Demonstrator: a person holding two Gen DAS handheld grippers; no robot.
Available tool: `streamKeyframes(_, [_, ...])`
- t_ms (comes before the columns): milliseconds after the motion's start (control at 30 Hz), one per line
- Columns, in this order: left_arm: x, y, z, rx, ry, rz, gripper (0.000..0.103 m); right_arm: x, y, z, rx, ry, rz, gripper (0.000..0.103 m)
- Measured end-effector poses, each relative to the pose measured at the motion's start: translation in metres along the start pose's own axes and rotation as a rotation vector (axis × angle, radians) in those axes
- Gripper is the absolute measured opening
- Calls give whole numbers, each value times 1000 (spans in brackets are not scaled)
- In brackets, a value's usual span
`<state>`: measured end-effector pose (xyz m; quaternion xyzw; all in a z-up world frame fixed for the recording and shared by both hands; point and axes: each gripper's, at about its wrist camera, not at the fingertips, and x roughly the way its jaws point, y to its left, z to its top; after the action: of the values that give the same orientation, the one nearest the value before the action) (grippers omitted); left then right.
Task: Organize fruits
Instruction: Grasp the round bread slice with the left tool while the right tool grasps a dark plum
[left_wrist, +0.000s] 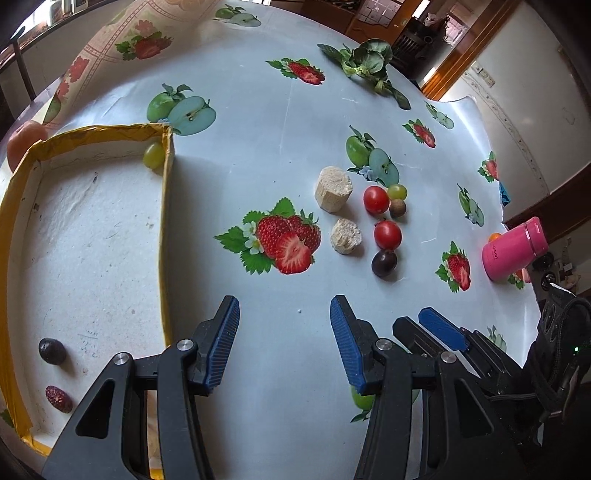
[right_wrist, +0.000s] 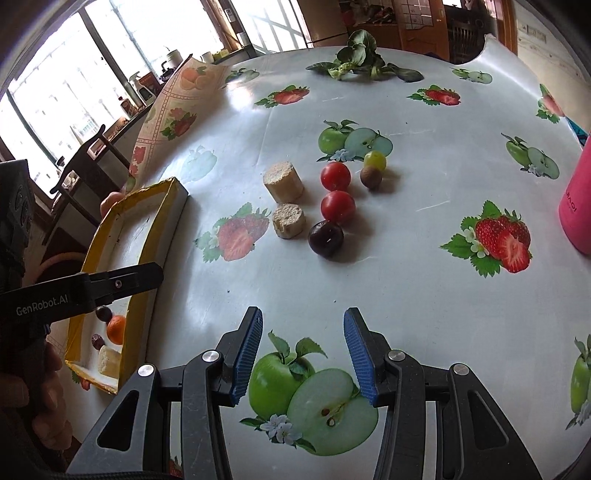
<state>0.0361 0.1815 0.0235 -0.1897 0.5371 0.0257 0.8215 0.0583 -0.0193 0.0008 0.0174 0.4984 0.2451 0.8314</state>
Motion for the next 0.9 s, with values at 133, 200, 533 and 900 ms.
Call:
streamKeyframes(133, [16, -18, 25, 24, 1, -12, 54, 14, -6, 17, 12, -22, -18, 47])
streamKeyframes(200, [25, -28, 37, 38, 1, -12, 55, 24, -10, 24, 17, -10, -24, 47])
streamKeyframes(533, [81, -41, 78, 53, 46, 6, 55, 51, -19, 41, 19, 6, -36, 46])
streamKeyframes(900, [98, -47, 77, 122, 34, 8, 32, 51, -8, 43, -16, 4, -20, 27])
